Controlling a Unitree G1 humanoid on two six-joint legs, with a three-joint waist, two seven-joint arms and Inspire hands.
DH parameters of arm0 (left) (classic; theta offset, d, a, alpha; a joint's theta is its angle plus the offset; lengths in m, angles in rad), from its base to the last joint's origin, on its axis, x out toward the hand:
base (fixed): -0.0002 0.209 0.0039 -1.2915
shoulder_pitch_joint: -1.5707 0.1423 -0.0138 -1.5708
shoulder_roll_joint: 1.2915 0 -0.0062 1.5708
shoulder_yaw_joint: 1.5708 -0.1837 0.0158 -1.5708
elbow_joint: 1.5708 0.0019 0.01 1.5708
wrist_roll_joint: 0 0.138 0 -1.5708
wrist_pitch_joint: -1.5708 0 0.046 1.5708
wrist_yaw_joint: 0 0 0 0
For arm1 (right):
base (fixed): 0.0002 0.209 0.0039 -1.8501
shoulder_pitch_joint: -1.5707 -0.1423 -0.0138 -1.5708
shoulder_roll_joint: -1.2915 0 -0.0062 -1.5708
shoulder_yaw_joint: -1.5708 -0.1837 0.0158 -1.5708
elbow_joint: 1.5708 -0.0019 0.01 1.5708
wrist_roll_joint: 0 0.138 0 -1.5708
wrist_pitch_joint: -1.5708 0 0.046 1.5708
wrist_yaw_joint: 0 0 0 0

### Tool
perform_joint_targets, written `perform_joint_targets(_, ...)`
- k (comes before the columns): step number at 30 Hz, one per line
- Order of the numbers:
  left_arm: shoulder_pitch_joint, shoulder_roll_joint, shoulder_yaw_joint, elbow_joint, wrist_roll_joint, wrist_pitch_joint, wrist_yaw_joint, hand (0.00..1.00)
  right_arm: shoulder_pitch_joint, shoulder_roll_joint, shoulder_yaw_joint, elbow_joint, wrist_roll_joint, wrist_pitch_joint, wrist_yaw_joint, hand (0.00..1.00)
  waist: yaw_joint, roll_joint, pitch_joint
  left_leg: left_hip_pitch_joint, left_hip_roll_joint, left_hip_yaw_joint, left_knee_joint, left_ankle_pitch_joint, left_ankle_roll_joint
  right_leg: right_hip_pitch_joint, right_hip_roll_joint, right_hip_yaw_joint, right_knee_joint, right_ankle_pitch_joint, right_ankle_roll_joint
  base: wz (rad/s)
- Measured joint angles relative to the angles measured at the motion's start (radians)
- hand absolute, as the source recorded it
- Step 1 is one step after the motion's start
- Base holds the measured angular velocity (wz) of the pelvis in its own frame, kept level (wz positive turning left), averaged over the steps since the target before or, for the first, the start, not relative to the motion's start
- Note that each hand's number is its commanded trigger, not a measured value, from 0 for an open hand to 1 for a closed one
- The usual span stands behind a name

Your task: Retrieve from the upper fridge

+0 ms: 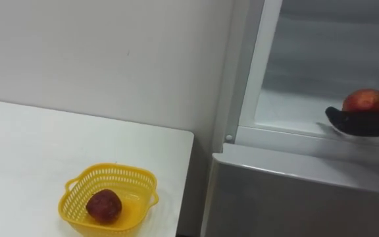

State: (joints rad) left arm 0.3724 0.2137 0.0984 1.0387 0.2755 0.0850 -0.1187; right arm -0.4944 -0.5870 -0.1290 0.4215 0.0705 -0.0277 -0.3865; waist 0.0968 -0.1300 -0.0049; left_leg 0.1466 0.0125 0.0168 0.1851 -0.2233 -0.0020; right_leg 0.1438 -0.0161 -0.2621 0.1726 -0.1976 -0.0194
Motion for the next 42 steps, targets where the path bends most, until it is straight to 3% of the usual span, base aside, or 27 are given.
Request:
perform_joint_targets(12, 0.013, 0.001, 0.020, 0.000, 0.000, 0.002, 0.000, 0.00, -0.022, -0.002, 0.000, 0.037, 0.006, 0.007, 0.002, 0.00, -0.004, -0.003, -0.0014, -0.005, -0.002, -0.008, 0.001, 0.000, 0.000, -0.001, -0.002, -0.011, 0.004, 0.000, 0.000, 0.02)
perform_joint_targets(17, 0.018, 0.001, 0.029, 0.001, -0.002, 0.002, 0.003, 0.00, -0.031, -0.038, 0.000, 0.037, 0.021, 0.007, 0.011, 0.00, -0.005, -0.002, -0.0013, -0.013, -0.002, -0.014, 0.004, 0.000, 0.000, -0.008, -0.003, -0.015, 0.011, 0.000, 0.000, 0.03)
perform_joint_targets(22, 0.017, 0.001, 0.028, -0.003, -0.006, 0.003, 0.004, 0.00, -0.031, -0.048, 0.001, 0.048, 0.022, 0.007, 0.024, 0.00, -0.007, -0.006, -0.0001, -0.011, -0.003, -0.010, 0.005, 0.000, 0.000, -0.011, -0.004, -0.012, 0.013, 0.000, 0.000, -0.01)
perform_joint_targets(25, 0.017, 0.004, 0.028, -0.024, -0.006, 0.003, 0.003, 0.00, -0.031, -0.050, 0.009, 0.071, 0.055, 0.010, 0.043, 0.00, -0.007, -0.016, 0.0056, -0.013, -0.002, -0.006, 0.005, 0.000, 0.000, -0.014, -0.005, -0.011, 0.014, 0.000, -0.001, -0.04)
perform_joint_targets(31, 0.016, 0.008, 0.028, -0.041, -0.007, 0.004, 0.000, 0.00, -0.037, -0.067, 0.029, 0.134, 0.171, 0.011, 0.103, 0.00, -0.009, -0.024, 0.0018, -0.013, -0.003, -0.002, 0.005, 0.000, 0.000, -0.014, -0.007, -0.009, 0.015, -0.001, 0.000, -0.02)
perform_joint_targets(40, 0.016, 0.013, 0.025, -0.042, -0.007, 0.022, -0.017, 0.00, -0.052, -0.070, 0.029, 0.167, 0.201, 0.027, 0.187, 0.00, -0.014, -0.013, 0.0080, -0.016, -0.004, -0.007, 0.005, 0.000, 0.000, -0.005, -0.008, -0.017, 0.015, -0.001, 0.000, 0.00)
perform_joint_targets(42, 0.016, 0.014, 0.025, -0.043, -0.007, 0.027, -0.020, 0.00, -0.056, -0.070, 0.029, 0.167, 0.200, 0.031, 0.196, 0.00, -0.015, -0.015, 0.0062, -0.017, -0.004, -0.009, 0.005, 0.000, 0.000, -0.004, -0.008, -0.017, 0.014, -0.001, 0.000, 0.03)
